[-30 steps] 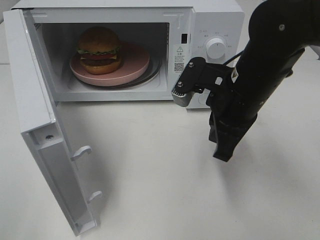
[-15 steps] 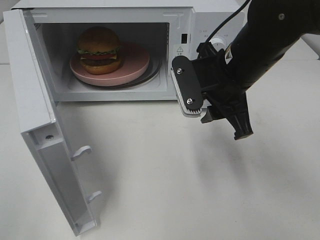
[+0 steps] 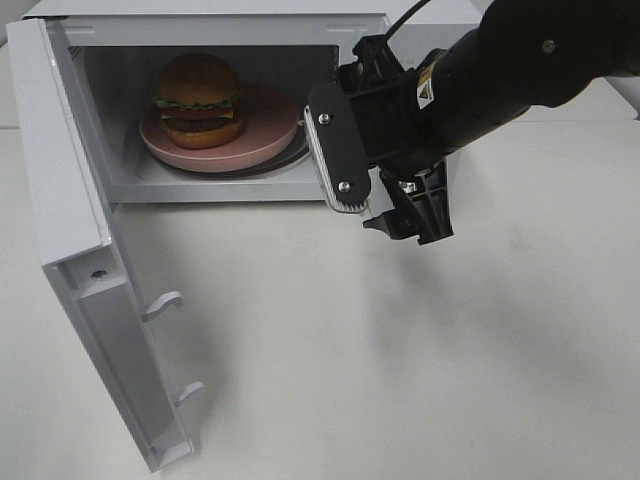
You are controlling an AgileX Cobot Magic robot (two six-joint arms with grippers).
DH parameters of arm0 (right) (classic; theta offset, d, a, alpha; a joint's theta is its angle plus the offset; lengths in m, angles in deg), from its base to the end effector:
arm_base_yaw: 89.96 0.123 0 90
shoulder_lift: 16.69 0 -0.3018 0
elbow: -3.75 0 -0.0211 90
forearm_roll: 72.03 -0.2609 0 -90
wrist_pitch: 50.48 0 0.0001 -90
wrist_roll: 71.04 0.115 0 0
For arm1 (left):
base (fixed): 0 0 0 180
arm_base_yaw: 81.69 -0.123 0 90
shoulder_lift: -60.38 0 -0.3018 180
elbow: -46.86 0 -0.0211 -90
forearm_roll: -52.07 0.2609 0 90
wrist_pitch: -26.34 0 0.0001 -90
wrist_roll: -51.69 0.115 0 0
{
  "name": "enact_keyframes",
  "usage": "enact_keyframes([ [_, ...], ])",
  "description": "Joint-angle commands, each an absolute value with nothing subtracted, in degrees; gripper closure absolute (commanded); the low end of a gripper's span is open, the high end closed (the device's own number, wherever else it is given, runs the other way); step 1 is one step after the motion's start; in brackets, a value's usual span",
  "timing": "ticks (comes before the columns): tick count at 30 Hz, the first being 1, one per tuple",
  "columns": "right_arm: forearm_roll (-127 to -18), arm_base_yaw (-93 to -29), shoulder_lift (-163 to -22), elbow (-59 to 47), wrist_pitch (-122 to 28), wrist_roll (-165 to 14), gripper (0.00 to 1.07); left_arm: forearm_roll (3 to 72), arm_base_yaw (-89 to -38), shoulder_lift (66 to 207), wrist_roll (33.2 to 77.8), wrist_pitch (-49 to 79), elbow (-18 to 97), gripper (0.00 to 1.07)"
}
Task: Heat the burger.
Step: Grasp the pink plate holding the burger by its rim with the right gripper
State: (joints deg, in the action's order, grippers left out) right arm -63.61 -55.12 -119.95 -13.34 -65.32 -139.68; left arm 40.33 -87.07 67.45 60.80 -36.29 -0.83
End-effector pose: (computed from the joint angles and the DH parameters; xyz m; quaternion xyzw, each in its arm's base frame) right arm 0.3194 0.2171 0.2218 -0.7602 0.5251 -0.1530 0.3508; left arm 0.0042 -0.0205 0.2767 0.0347 0.8493 -0.0360 0.5256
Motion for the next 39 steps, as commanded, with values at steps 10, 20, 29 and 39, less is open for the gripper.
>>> enact_keyframes([
  [10,-62.0,-51.6,-126.0,-5.5,-64.1,-140.1,0.1,40.3,-87.2,66.5,60.6,-35.5,-0.9,0.06],
  [20,-62.1,-51.0,-132.8,2.0,-65.6,-140.1,0.12,40.3,-87.2,66.5,60.6,-35.5,-0.9,0.06],
  [29,-62.5,-51.0,-138.5,8.3,-68.7,-140.1,0.14,40.3,-87.2,66.5,60.6,-35.5,-0.9,0.06],
  [39,-64.2,-51.0,-144.9,16.2,-72.8,-140.0,0.17,40.3,-87.2,66.5,60.6,-35.5,-0.9,0.06],
])
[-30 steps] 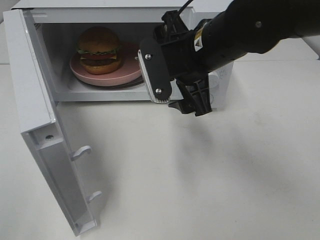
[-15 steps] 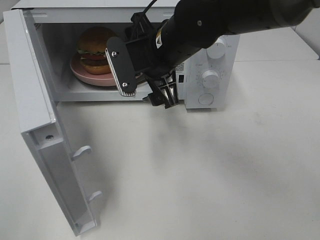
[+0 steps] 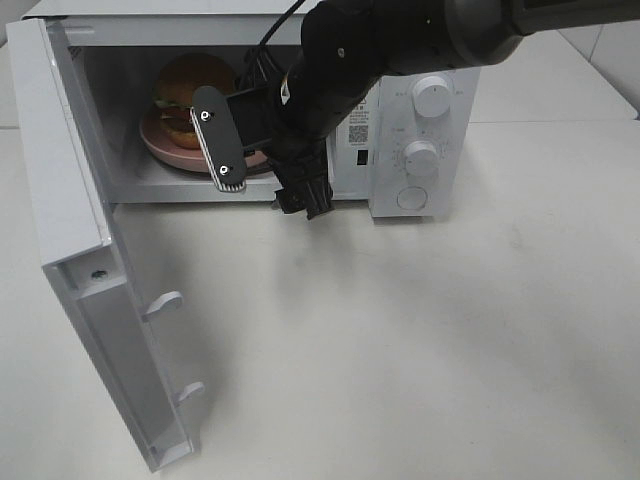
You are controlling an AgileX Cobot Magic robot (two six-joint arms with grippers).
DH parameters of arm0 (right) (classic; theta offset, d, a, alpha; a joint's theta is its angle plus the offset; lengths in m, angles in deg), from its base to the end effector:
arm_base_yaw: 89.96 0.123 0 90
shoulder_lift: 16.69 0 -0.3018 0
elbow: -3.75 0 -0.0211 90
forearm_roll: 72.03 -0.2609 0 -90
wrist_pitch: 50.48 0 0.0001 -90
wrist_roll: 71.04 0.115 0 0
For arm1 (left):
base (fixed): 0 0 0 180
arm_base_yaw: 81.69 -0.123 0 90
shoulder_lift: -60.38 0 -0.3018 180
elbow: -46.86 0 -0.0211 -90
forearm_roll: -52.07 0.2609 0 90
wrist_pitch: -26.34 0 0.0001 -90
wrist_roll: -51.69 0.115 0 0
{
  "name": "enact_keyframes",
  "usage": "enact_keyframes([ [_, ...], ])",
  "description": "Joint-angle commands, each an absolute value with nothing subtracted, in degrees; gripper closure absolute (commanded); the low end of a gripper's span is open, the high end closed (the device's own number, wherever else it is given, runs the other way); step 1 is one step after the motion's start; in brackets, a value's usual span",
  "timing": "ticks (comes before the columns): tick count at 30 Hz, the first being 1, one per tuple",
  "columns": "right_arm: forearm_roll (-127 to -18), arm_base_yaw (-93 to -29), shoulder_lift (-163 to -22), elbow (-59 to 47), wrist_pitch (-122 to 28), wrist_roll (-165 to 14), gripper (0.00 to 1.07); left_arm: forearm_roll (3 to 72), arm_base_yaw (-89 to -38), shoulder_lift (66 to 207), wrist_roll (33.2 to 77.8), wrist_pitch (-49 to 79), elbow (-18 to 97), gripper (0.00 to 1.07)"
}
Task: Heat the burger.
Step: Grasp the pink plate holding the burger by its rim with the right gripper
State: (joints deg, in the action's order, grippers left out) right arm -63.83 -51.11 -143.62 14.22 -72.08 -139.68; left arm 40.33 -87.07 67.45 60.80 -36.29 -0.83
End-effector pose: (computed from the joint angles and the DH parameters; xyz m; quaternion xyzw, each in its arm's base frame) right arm 0.3942 0.3097 0.1817 -0.7822 0.5083 -0.1385 0.3325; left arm 0.0042 -0.0205 0.2767 0.0347 0.8493 -0.0360 0.5256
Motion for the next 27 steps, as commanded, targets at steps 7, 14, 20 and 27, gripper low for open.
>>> enact_keyframes([
  [7,-64.2,-51.0,-148.3,21.3,-74.1,-138.0,0.18,40.3,-87.2,66.5,60.6,-35.5,-0.9,0.06],
  [14,-64.2,-51.0,-152.3,27.2,-75.5,-137.1,0.19,40.3,-87.2,66.5,60.6,-35.5,-0.9,0.06],
  [20,-63.9,-51.0,-155.0,30.9,-76.0,-137.1,0.2,40.3,-87.2,66.5,60.6,-35.5,-0.9,0.06],
  [27,-63.9,-51.0,-158.2,34.4,-77.0,-136.9,0.21,40.3,-87.2,66.5,60.6,-35.5,-0.9,0.06],
])
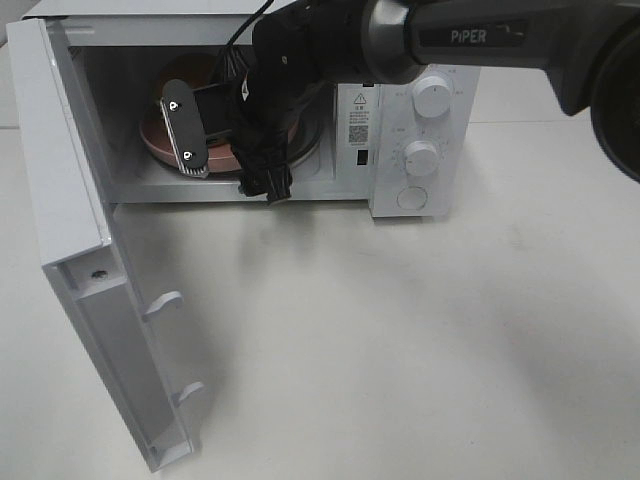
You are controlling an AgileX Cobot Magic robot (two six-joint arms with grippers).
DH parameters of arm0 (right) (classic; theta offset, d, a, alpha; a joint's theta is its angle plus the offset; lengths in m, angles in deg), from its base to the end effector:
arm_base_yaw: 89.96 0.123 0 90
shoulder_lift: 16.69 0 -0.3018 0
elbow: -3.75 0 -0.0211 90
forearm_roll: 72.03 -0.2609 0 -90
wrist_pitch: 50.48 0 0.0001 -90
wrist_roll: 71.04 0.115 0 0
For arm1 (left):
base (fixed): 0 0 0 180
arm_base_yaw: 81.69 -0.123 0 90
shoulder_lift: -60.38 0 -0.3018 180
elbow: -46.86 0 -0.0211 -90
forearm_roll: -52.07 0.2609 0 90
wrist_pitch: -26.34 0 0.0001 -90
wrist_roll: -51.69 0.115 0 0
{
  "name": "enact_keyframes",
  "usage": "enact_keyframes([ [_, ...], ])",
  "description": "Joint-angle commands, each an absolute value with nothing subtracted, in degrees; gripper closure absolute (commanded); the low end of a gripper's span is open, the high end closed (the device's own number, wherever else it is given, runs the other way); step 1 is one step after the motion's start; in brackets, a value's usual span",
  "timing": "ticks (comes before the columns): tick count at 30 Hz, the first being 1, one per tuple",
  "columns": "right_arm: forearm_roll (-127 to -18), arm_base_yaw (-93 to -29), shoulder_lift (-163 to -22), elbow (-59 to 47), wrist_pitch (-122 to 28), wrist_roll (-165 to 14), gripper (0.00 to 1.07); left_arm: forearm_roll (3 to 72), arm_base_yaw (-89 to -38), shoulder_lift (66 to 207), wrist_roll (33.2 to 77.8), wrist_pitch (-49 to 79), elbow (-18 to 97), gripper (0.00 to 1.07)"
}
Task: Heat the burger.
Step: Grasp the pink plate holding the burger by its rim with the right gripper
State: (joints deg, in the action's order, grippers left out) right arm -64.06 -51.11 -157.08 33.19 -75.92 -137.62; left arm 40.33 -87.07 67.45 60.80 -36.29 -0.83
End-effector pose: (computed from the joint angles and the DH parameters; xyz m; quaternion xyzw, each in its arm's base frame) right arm 0.4429 0.3479 0.1589 -0.7655 0.5235 -0.1383 0.3475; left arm 0.0042 -0.0205 0.2767 0.0347 0.8493 -0.0360 0.5256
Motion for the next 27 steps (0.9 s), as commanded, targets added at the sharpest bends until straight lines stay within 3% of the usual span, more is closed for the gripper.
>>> enact_keyframes([
  [1,-63.9,-51.0,-158.5,34.8,-77.0,-136.9,0.21,40.3,-87.2,66.5,60.6,-35.5,-0.9,0.06],
  [27,-66.5,-49.1,-166.4,44.6,-77.2,-135.8,0.27,40.4,-87.2,66.5,60.6,-35.5,-0.9,0.06],
])
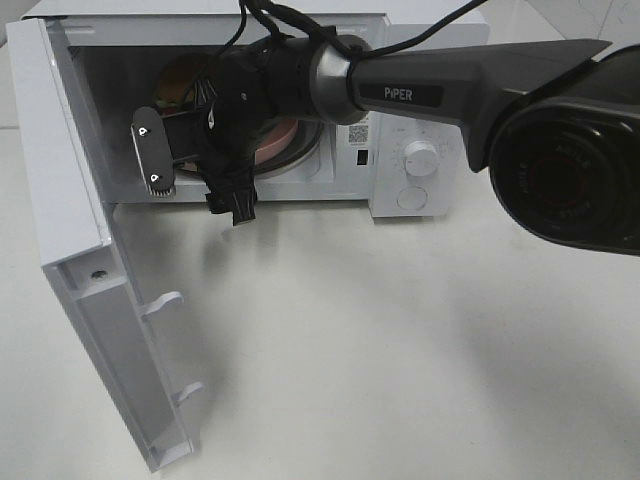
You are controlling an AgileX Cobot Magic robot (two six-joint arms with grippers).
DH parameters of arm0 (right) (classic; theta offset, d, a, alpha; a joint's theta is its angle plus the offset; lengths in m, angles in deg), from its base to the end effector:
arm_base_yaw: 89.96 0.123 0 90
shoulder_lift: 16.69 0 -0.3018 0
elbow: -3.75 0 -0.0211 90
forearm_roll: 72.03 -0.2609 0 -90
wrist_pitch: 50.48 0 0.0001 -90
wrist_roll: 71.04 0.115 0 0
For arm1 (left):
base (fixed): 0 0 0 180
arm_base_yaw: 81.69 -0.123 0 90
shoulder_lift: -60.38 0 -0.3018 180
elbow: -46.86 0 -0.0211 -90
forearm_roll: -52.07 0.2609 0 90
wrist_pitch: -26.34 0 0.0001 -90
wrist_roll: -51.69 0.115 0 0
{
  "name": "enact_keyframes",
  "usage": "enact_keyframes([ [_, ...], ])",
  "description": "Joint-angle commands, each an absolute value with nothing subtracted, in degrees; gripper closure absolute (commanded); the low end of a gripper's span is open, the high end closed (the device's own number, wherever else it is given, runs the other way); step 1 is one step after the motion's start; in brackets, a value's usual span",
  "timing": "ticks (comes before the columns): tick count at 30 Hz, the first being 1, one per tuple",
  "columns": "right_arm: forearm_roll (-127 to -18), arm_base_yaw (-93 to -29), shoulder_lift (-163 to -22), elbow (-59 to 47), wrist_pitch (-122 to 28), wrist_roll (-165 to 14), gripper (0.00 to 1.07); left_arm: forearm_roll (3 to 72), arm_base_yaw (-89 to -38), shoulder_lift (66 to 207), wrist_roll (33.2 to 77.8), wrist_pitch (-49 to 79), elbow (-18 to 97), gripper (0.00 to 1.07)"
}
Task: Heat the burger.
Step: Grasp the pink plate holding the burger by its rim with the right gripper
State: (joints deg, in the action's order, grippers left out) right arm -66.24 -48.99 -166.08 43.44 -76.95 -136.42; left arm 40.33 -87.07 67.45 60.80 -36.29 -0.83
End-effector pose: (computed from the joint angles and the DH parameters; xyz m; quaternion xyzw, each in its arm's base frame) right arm 0.4505 0.3843 0.1258 -0.7618 0.5285 -0.1157 0.3563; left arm 0.0042 -0.0205 0.2767 0.0347 0.8493 -0.0360 0.5256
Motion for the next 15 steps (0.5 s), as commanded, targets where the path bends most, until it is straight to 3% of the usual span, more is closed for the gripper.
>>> enact_keyframes([
  [1,-66.9,-49.2,-166.5,44.8,-77.0,-135.7,0.27,40.3,-87.2,66.5,60.6,-35.5,-0.9,0.06],
  [15,-71.6,-50.4,-167.5,45.9,-77.5,-135.8,0.29,40.3,-87.2,66.5,60.6,-35.5,-0.9,0.06],
])
